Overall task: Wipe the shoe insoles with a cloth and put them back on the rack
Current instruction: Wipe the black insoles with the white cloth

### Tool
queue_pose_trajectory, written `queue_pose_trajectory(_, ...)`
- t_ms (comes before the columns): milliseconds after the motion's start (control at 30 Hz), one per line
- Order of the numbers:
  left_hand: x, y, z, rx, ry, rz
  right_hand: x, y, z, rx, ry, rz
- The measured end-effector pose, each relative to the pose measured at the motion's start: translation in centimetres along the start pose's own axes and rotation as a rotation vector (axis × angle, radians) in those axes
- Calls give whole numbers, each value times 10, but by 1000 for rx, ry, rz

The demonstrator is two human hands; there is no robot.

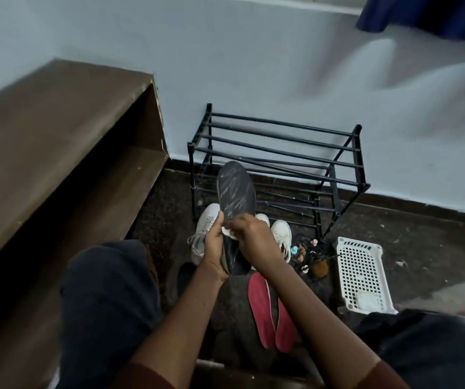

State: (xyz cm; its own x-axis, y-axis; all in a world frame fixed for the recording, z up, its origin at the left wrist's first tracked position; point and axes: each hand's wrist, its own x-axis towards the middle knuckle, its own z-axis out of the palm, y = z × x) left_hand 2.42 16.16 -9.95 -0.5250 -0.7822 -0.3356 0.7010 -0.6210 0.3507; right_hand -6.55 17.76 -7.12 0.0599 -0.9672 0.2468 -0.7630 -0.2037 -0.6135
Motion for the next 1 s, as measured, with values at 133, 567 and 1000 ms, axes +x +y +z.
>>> queue_pose_trajectory(133,11,11,1,-69,41,4,7,-16,-8,-77,-26,-138)
queue_pose_trajectory(567,31,23,25,41,-68,-66,8,-13,-34,-29,-56,-157)
queue_pose_trajectory(1000,37,31,30,62,-3,-40,21,-26,-38,152,-52,139)
